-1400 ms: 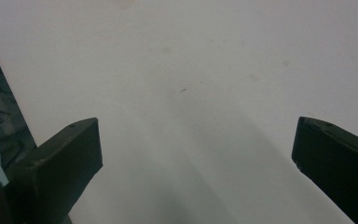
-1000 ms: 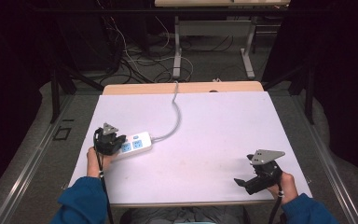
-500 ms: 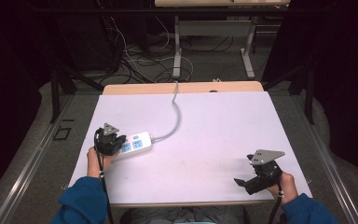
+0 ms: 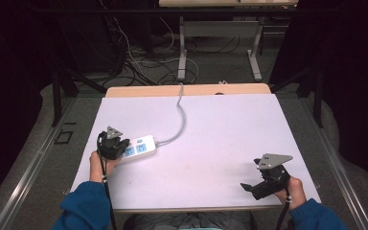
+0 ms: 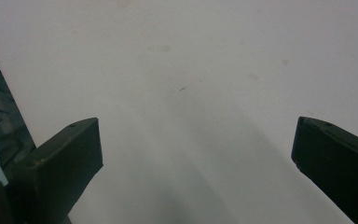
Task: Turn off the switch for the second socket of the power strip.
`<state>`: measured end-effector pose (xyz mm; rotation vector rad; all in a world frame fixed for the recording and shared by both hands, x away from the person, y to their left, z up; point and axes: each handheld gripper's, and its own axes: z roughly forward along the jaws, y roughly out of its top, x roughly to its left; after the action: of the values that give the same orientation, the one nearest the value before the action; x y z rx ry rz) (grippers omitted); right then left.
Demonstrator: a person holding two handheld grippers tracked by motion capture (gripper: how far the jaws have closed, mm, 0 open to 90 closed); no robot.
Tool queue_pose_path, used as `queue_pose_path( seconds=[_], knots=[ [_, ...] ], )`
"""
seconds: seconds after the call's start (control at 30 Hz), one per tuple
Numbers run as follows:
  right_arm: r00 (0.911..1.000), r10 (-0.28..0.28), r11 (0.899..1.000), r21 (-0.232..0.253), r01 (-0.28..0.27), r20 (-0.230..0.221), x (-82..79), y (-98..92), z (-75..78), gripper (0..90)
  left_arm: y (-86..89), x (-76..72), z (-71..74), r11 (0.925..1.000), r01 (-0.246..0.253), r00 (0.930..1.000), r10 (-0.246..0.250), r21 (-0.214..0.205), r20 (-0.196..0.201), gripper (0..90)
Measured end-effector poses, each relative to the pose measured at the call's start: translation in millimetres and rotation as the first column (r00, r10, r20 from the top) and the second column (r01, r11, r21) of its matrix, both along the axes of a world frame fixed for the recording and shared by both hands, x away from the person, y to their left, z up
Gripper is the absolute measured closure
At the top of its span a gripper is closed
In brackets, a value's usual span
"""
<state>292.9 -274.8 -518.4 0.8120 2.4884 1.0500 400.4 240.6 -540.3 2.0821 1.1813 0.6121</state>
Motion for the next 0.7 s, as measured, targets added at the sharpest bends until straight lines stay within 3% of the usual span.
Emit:
queue_pose_path(
  seconds=[0.7],
  knots=[
    [0.9999,0.013,1.0,-0.008,-0.013,0.0,0.7,-0.4,0.2,1.2,-0.1,-0.1,-0.1,1.0,-0.002,1.0,0.002,-0.002,0.001,90.0]
  ],
)
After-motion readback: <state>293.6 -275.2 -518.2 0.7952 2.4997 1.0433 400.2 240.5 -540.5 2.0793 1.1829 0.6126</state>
